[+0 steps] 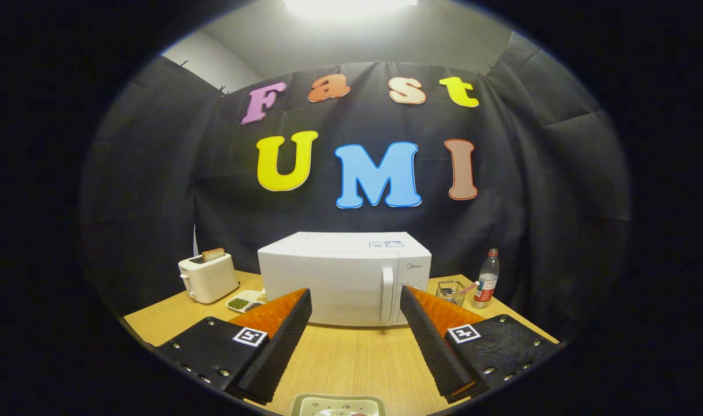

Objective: Open the microwave, put the food inside, and close the microwave door.

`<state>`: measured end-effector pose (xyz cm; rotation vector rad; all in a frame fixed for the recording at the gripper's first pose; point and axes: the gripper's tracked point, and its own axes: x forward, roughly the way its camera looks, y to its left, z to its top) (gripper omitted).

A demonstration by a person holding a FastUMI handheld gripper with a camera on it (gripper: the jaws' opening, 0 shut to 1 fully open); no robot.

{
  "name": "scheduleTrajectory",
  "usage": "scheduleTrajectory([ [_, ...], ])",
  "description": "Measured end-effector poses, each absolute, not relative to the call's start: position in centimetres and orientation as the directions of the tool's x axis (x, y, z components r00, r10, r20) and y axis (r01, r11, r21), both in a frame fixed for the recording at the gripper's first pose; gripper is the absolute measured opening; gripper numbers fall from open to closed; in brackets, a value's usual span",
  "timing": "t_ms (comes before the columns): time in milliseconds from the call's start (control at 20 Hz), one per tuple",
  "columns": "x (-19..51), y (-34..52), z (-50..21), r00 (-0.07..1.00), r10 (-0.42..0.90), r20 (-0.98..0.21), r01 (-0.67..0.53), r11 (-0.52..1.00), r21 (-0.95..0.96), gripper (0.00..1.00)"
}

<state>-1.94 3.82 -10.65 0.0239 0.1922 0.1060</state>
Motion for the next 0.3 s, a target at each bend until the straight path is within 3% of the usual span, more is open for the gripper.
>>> scheduleTrajectory([
  [300, -2.5, 4.1, -9.1, 0.982, 0.105, -0.154, -0.099, 0.994, 0.043, 0.98],
])
